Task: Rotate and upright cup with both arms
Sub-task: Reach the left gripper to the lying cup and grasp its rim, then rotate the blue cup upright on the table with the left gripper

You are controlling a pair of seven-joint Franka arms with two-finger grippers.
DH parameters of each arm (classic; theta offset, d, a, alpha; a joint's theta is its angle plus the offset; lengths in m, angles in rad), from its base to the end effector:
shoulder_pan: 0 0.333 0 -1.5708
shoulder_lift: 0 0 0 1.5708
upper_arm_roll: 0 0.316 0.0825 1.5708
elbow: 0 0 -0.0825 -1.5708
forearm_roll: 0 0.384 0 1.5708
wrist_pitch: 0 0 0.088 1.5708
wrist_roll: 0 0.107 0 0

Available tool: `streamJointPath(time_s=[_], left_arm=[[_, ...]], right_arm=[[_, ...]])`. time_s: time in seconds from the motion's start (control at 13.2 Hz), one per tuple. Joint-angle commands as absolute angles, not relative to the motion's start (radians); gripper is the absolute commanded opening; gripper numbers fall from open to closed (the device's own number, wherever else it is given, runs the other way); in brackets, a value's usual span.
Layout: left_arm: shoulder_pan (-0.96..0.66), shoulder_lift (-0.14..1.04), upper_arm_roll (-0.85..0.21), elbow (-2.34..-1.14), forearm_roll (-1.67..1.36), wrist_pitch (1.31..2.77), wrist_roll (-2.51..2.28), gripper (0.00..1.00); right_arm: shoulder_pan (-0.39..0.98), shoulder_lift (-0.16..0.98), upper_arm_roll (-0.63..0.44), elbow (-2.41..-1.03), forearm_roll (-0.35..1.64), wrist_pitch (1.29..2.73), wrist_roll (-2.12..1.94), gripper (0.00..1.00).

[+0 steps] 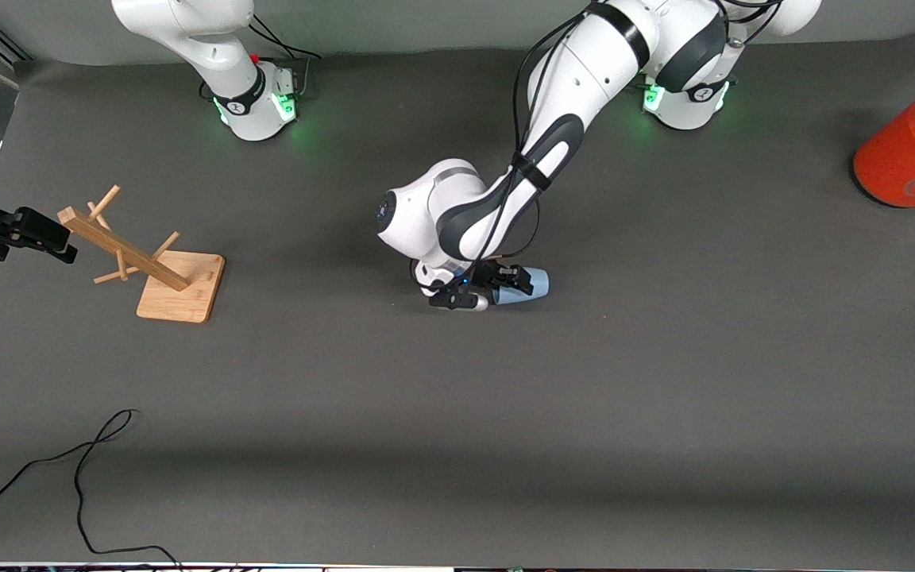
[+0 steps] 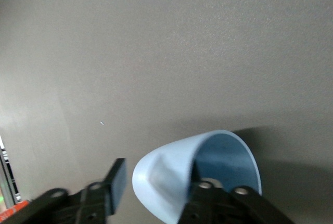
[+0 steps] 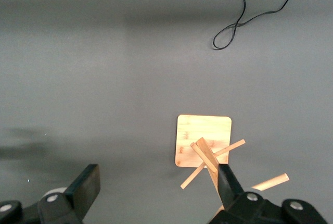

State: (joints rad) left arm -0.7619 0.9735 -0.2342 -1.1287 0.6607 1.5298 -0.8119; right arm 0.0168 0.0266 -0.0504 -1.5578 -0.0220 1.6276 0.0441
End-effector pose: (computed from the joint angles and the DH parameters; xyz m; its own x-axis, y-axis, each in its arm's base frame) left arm 0.4776 -0.5271 0.1999 0.9605 -0.2642 -0.0870 -0.2583 -0.7308 -0.6318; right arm 0.5681 -0.0209 0.6209 0.9961 -0.0763 0.0442 -0.0773 -0.9968 0.0214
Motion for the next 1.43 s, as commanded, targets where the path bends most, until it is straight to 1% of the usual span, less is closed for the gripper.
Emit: streamJointPath(time_s=[0.0, 0.15, 0.3, 0.38, 0.53, 0.6, 0.68, 0.75, 0.83, 0.98, 1.21, 1.36], left_arm=[[-0.775, 0.968, -0.218, -1.131, 0.686, 1.512, -0.772, 0.0], [-0.773, 0.96, -0.216, -1.127, 0.683, 1.505, -0.735, 0.0], [-0.767, 0.93, -0.216, -1.088, 0.678, 1.401, -0.682, 0.0], [-0.762, 0.899, -0.215, -1.045, 0.673, 1.329, -0.622, 0.0], [-0.711, 0.849, -0.232, -0.918, 0.632, 1.2, -0.581, 0.0], [-0.672, 0.8, -0.235, -0.879, 0.553, 1.184, -0.584, 0.0], [-0.635, 0.728, -0.23, -0.874, 0.455, 1.195, -0.61, 0.0], [-0.583, 0.645, -0.226, -0.883, 0.354, 1.242, -0.673, 0.0], [-0.528, 0.577, -0.225, -0.917, 0.263, 1.312, -0.716, 0.0], [-0.467, 0.465, -0.224, -1.058, 0.177, 1.429, -0.732, 0.0], [-0.385, 0.306, -0.224, -1.358, 0.086, 1.69, -0.755, 0.0], [-0.387, 0.223, -0.224, -1.559, 0.078, 1.88, -0.793, 0.0]], right_arm=[[0.034, 0.003, -0.066, -1.578, -0.005, 1.629, 0.02, 1.0], [0.034, 0.005, -0.066, -1.58, -0.005, 1.628, 0.02, 1.0], [0.034, 0.005, -0.067, -1.578, -0.005, 1.625, 0.02, 1.0], [0.034, 0.005, -0.066, -1.578, -0.005, 1.624, 0.021, 1.0], [0.034, 0.003, -0.069, -1.582, 0.011, 1.582, 0.021, 1.0], [0.034, 0.002, -0.069, -1.58, 0.032, 1.574, 0.021, 1.0], [0.035, -0.006, -0.069, -1.582, 0.035, 1.574, 0.021, 1.0], [0.035, -0.008, -0.068, -1.585, 0.035, 1.566, 0.023, 1.0], [0.035, -0.006, -0.066, -1.583, 0.035, 1.565, 0.026, 1.0], [0.035, -0.005, -0.066, -1.58, 0.035, 1.565, 0.037, 1.0], [0.034, 0.002, -0.066, -1.574, 0.034, 1.566, 0.037, 1.0], [0.034, 0.005, -0.067, -1.572, 0.034, 1.568, 0.037, 1.0]])
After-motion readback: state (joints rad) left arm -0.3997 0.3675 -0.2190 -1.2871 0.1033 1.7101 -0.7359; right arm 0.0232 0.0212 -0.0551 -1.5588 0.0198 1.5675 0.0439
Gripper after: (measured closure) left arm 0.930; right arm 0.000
